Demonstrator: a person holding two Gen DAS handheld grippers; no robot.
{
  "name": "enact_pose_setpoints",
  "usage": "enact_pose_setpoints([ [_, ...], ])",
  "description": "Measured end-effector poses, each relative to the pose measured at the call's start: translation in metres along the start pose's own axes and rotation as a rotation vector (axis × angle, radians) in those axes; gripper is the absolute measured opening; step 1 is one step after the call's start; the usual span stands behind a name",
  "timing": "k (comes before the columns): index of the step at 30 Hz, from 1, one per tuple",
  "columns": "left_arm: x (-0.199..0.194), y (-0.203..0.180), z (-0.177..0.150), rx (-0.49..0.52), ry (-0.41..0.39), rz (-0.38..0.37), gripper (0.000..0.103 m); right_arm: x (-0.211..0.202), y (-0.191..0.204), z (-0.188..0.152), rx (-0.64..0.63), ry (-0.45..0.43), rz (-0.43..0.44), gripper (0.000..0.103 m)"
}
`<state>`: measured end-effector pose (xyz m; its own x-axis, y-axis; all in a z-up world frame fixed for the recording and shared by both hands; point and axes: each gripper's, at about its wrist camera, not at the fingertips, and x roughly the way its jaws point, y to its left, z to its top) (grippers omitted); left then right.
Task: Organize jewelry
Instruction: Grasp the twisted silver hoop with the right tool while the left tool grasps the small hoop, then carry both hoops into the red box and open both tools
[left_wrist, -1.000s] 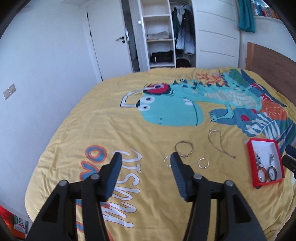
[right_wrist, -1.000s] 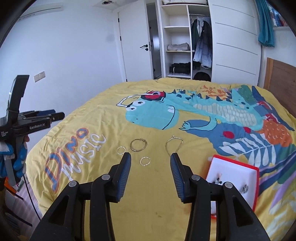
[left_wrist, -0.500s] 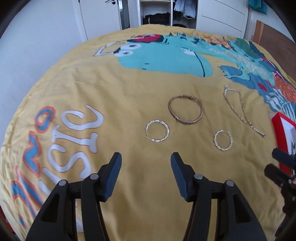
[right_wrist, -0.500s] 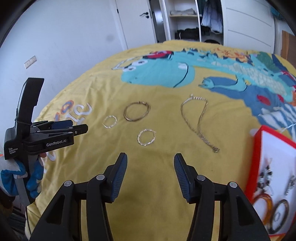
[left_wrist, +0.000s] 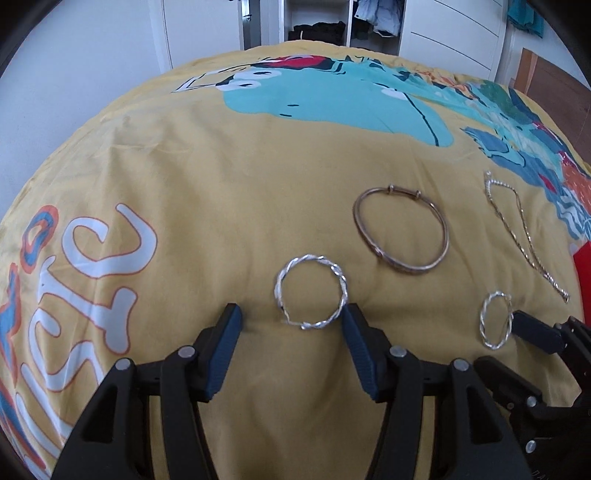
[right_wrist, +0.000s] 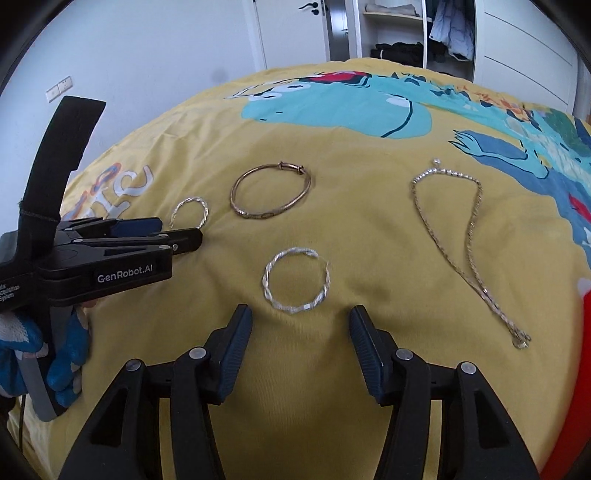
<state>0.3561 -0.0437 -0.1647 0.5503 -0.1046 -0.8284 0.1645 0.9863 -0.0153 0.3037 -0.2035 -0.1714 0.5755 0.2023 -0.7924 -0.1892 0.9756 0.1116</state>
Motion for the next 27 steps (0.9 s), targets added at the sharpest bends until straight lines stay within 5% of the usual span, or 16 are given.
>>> enact_pose_setpoints([
  [6, 0.006, 0.002, 0.007, -0.011, -0.009, -0.027, 0.055, 0.01, 0.003, 0.007, -0.001, -0.022, -0.018, 0.057],
  [9, 0.006, 0.002, 0.008, -0.01, -0.013, -0.029, 0.054, 0.01, 0.003, 0.008, 0.01, -0.034, -0.027, 0.041],
  [12, 0.001, 0.0, 0.005, 0.009, -0.026, -0.029, 0.043, 0.006, 0.001, 0.007, 0.023, -0.038, -0.011, 0.041],
  [13, -0.002, -0.002, 0.004, 0.02, -0.03, -0.025, 0.037, 0.003, 0.0, 0.007, 0.028, -0.042, -0.004, 0.04],
  [27, -0.067, -0.016, -0.014, 0.052, -0.044, -0.041, 0.036, -0.078, -0.002, -0.007, 0.097, -0.096, 0.024, 0.04],
])
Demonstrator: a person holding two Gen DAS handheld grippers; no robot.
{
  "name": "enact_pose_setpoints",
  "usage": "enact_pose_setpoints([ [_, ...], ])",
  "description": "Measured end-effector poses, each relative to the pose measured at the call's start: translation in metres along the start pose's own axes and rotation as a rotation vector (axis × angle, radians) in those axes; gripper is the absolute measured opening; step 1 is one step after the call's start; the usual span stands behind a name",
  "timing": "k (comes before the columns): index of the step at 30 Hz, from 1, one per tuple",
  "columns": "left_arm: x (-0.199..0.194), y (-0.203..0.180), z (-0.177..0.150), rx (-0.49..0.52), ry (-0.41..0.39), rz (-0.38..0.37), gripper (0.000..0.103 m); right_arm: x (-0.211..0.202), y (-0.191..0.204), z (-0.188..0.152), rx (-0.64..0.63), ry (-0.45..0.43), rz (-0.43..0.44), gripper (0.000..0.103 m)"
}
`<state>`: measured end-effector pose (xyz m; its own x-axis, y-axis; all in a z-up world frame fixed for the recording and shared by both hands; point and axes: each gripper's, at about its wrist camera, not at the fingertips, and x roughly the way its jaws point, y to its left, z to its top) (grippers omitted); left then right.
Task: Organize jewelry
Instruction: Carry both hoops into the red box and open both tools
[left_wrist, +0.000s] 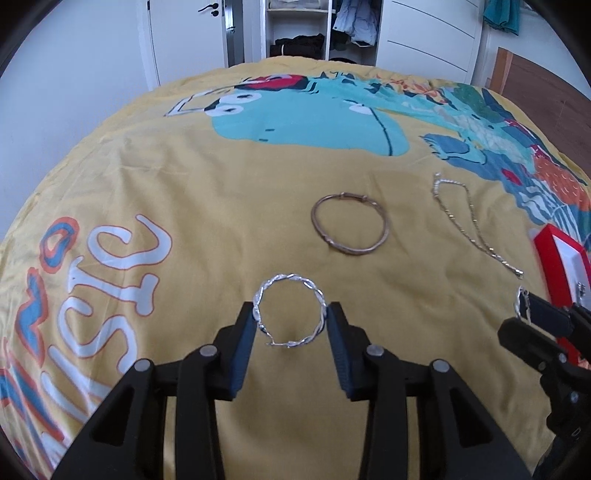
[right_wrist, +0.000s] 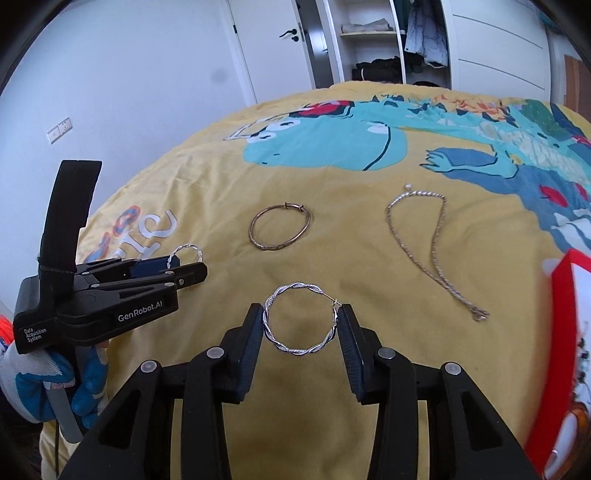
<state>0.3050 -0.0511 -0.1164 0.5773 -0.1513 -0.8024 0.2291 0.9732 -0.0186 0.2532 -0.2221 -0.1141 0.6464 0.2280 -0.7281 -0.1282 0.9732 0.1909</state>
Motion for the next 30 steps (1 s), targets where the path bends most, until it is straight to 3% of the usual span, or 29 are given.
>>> enact_pose_setpoints([
  [8, -0.064, -0.042, 0.009, 0.043, -0.057, -0.04, 0.036, -0.08, -0.028, -0.005, 0.023, -0.061, -0.074, 0.04],
  [14, -0.094, -0.111, 0.019, 0.109, -0.081, -0.118, 0.036, -0.135, -0.076, -0.013, 0.034, -0.094, -0.155, 0.04],
  [22, -0.086, -0.22, 0.025, 0.21, -0.06, -0.235, 0.036, -0.174, -0.17, -0.025, 0.081, -0.102, -0.269, 0.04],
  [30, -0.047, -0.306, 0.028, 0.269, 0.001, -0.305, 0.037, -0.151, -0.254, -0.022, 0.124, -0.052, -0.299, 0.041],
])
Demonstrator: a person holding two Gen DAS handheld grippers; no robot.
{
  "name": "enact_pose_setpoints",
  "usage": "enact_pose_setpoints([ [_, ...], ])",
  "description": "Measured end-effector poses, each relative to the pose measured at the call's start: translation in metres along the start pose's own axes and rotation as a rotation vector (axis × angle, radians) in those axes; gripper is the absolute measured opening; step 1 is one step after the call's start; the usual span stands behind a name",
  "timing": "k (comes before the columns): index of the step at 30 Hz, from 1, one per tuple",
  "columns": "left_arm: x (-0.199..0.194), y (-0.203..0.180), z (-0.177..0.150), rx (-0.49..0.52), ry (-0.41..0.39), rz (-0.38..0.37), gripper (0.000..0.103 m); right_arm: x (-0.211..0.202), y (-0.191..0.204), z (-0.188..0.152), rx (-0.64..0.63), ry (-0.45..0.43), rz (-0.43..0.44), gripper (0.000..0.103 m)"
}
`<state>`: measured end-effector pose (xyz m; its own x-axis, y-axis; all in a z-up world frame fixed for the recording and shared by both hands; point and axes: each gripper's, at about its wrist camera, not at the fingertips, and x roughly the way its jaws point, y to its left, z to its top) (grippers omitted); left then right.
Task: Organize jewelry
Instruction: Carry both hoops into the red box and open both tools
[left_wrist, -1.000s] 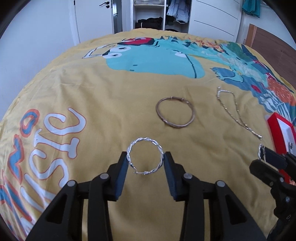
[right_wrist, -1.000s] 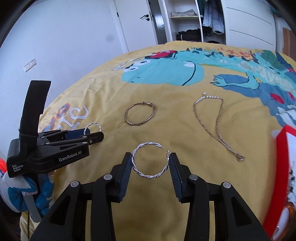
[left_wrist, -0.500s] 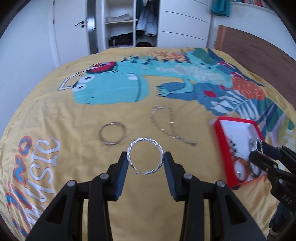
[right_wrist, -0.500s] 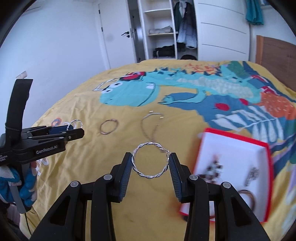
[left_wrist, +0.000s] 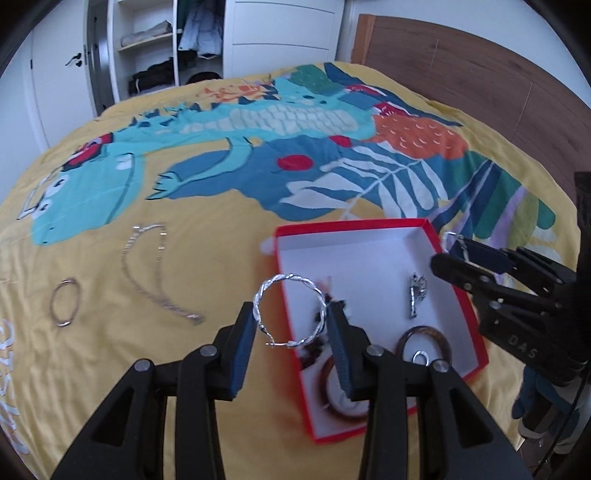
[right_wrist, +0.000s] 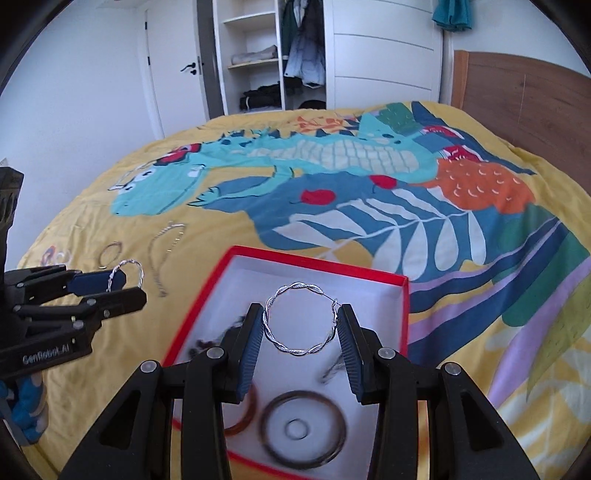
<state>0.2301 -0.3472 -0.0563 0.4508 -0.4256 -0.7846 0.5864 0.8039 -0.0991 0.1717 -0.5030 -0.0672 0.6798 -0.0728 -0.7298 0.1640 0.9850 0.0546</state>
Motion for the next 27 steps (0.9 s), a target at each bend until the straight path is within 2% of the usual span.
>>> enact_pose_setpoints([
  [5, 0.04, -0.018, 0.006, 0.032, 0.042, 0.013, 0.037, 0.04, -0.019, 0.003, 0.013, 0.052, 0.031, 0.041],
  [12, 0.071, -0.028, 0.004, 0.052, 0.07, 0.036, 0.037, 0.079, -0.025, 0.005, -0.013, 0.158, 0.051, 0.041],
  [17, 0.085, -0.032, 0.0, 0.061, 0.088, 0.045, 0.037, 0.098, -0.031, 0.006, -0.009, 0.206, 0.032, 0.041],
  [22, 0.087, -0.034, -0.003, 0.081, 0.067, 0.056, 0.037, 0.112, -0.03, 0.003, -0.032, 0.257, -0.001, 0.041],
  [27, 0.088, -0.034, -0.007, 0.116, 0.057, 0.052, 0.037, 0.115, -0.03, 0.002, -0.046, 0.268, -0.002, 0.042],
])
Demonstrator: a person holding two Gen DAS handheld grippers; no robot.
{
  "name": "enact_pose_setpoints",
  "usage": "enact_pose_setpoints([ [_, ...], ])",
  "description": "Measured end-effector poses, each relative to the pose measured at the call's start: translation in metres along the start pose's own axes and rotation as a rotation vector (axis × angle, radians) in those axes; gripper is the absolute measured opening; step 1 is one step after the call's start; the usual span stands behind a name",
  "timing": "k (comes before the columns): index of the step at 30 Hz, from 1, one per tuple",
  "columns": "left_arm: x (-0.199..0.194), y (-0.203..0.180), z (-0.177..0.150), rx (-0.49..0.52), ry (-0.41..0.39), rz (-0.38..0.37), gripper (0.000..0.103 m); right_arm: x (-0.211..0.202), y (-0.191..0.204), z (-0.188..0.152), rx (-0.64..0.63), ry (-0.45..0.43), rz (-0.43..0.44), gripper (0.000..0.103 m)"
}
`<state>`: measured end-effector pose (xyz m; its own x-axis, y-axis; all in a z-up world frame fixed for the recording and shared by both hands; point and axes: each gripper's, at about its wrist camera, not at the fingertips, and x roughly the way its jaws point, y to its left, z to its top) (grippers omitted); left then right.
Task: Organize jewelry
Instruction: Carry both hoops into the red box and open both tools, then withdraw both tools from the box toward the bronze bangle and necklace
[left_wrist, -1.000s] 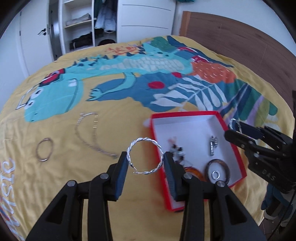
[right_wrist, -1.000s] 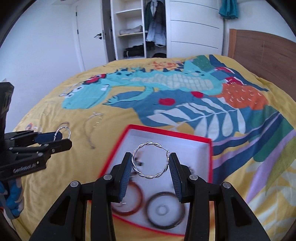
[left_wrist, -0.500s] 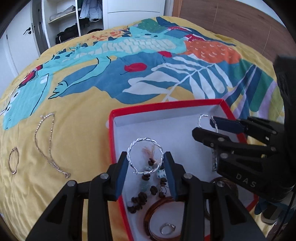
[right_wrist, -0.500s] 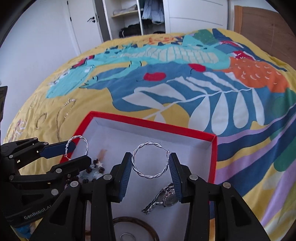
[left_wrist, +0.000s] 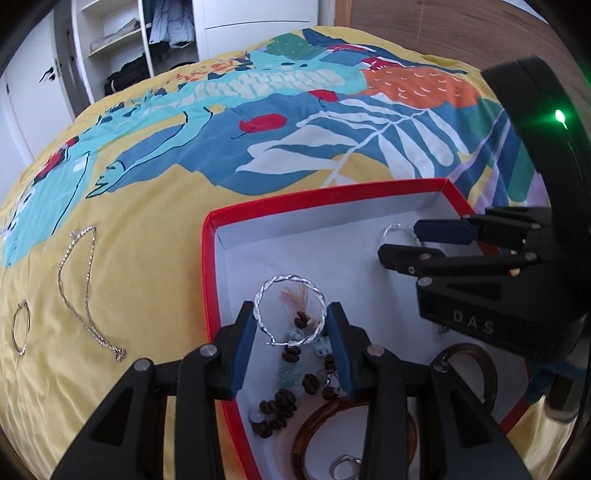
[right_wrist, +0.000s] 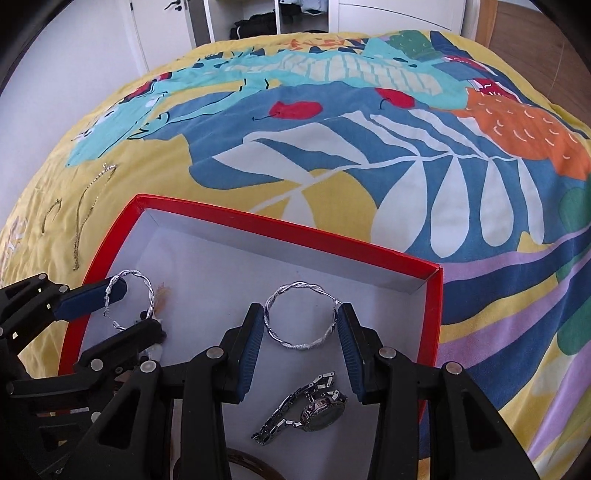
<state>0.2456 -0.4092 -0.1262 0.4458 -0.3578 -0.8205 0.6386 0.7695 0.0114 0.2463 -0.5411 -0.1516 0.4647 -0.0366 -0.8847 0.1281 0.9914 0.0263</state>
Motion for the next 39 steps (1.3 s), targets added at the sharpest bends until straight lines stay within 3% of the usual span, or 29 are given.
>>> enact_pose_setpoints([
  [8, -0.002, -0.001, 0.0, 0.028, 0.003, -0.004, 0.038, -0.007, -0.001, -0.001, -0.017, 0.009, 0.011, 0.042],
  [19, -0.027, -0.006, -0.001, 0.022, 0.012, -0.029, 0.039, -0.075, -0.017, -0.014, 0.057, -0.138, 0.014, 0.046],
  [29, -0.132, -0.012, 0.0, 0.016, -0.109, 0.01, 0.039, -0.169, 0.002, -0.052, 0.088, -0.241, 0.012, 0.051],
  [39, -0.249, -0.002, -0.04, 0.025, -0.217, 0.174, 0.039, -0.263, 0.053, -0.091, 0.034, -0.327, 0.025, 0.054],
])
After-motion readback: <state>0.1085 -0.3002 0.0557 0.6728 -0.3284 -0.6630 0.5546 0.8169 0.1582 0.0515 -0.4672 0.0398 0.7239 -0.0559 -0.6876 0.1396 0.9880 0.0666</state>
